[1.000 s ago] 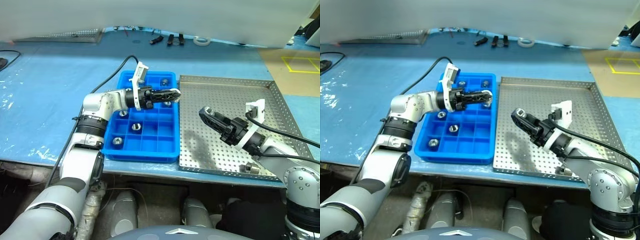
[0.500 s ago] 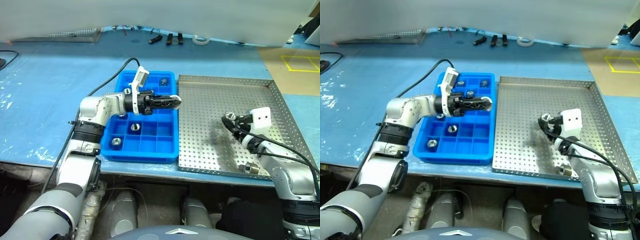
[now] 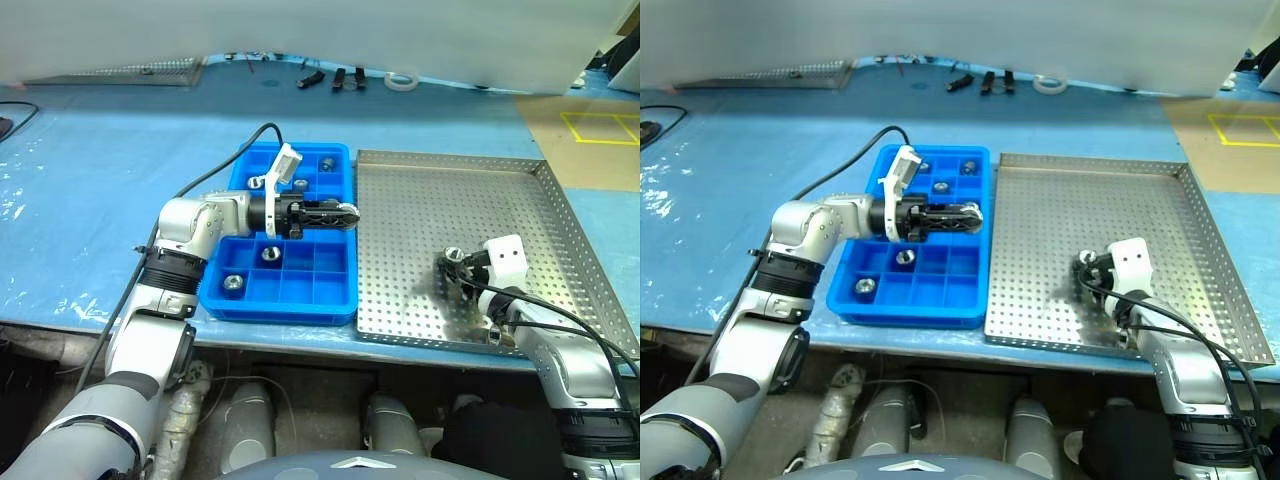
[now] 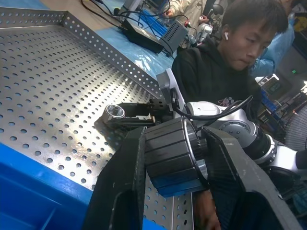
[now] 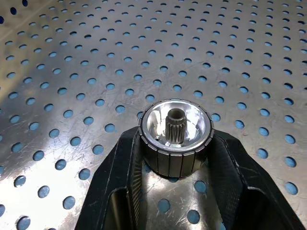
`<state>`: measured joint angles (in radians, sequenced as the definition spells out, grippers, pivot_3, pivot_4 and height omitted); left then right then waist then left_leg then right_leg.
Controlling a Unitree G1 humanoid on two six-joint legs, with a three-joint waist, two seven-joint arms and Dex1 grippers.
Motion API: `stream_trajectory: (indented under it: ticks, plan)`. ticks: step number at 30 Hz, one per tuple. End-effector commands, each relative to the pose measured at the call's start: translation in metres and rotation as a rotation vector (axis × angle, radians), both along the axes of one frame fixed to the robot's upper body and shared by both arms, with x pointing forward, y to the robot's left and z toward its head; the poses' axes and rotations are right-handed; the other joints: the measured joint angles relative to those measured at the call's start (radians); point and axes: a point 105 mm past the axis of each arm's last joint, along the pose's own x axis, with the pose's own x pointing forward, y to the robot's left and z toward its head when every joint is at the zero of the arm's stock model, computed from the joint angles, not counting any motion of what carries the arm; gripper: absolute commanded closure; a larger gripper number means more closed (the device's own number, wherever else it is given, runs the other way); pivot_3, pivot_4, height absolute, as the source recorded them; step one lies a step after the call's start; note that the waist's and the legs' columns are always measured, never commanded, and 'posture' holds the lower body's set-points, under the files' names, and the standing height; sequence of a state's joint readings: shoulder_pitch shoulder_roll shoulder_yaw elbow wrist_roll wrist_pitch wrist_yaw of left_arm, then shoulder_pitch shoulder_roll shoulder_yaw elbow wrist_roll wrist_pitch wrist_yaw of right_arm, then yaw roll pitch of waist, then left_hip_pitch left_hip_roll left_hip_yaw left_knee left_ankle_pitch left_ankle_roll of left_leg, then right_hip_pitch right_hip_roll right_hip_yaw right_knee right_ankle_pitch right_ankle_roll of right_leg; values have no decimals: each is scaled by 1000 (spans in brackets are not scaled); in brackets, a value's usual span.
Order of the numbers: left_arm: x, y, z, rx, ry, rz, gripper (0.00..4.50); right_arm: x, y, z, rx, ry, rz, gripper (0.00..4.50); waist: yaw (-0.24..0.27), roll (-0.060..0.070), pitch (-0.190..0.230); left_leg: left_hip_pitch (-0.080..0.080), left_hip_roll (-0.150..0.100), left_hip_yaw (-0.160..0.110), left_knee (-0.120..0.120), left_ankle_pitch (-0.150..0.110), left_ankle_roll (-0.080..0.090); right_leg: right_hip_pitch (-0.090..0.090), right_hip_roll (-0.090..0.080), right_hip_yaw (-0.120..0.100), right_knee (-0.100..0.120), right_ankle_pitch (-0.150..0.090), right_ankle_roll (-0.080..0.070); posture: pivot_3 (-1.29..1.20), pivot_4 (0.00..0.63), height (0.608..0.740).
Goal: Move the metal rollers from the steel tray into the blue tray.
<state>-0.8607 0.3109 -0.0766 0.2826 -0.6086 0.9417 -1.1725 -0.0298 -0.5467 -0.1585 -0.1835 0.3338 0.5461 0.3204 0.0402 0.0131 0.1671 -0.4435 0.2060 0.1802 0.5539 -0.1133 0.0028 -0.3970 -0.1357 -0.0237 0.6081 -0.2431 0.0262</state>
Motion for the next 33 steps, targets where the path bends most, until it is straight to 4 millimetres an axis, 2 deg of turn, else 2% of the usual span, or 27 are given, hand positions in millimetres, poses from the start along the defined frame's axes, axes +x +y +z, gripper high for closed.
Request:
stream_trajectory:
  ticks: [1, 5, 6, 9, 12, 13, 18, 23, 26, 29, 33]
  plan:
    - [-2, -2, 11, -16, -61, -13, 2893, 2, -7, 9, -4, -39, -27, 2882, 0, 0, 0, 0, 0, 0, 0, 0, 0, 0, 0, 0, 0, 0, 0, -271, 150, 740]
    - [-1, -6, 9, -8, -70, -15, 2893, 0, -15, 10, -5, -47, -63, 2882, 1, 0, 0, 0, 0, 0, 0, 0, 0, 1, 0, 0, 0, 0, 0, -277, 150, 740]
    - [-1, -8, 8, -7, -72, -16, 2893, 0, -17, 11, 18, -48, -67, 2158, 1, 0, 0, 0, 0, 0, 0, 0, 1, 1, 0, 0, 0, 0, 0, -282, 150, 740]
    - [2, -14, 4, 2, -77, -8, 2893, -1, -19, 14, 23, -57, -75, 1230, 0, 0, 0, 0, 0, 0, 0, 1, 1, 1, 0, 0, 0, 0, 0, -291, 150, 740]
    - [5, -22, 1, 15, -84, -13, 2893, -2, -19, 15, -43, -44, -69, 222, -3, 0, 0, 1, 0, 0, 1, 1, 1, 1, 0, 0, 0, 0, 0, -310, 150, 740]
    - [5, -24, 0, 13, -83, -22, 2893, -3, -16, 16, -52, -49, -54, 21, -3, 0, 0, 1, 0, 0, 1, 1, 1, 1, 0, 0, 0, 0, 0, -319, 150, 740]
    - [6, -37, -5, 33, -94, -67, 2893, -8, -18, 27, -36, -89, -65, 21, -4, 0, 0, 1, 0, 0, 1, 1, 2, 1, 0, 1, 0, 0, 0, -351, 150, 740]
    - [9, -60, -37, 194, -140, -102, 2893, -12, -13, 47, 38, -182, -70, 21, -8, 0, 0, 1, 0, 0, 3, 0, 2, 2, 0, 2, 0, 0, 0, -399, 150, 740]
    - [3, -77, -59, 270, -130, -156, 2893, -15, 2, 74, 103, -285, -34, 21, -17, 0, 0, 1, 0, 0, 3, 0, 3, 2, 0, 2, 0, 1, 1, -419, 150, 740]
    - [3, -89, -71, 306, -124, -153, 2893, -19, 16, 92, 155, -347, 10, 21, -24, 1, 0, 1, 0, 0, 4, 0, 3, 2, 0, 2, 0, 1, 1, -457, 150, 740]
    - [6, -103, -82, 355, -142, -126, 2893, -27, 30, 102, 178, -374, 47, 21, -15, 2, -1, 7, -1, 0, 4, -3, 2, 10, -3, 1, -2, 1, 1, -486, 150, 740]
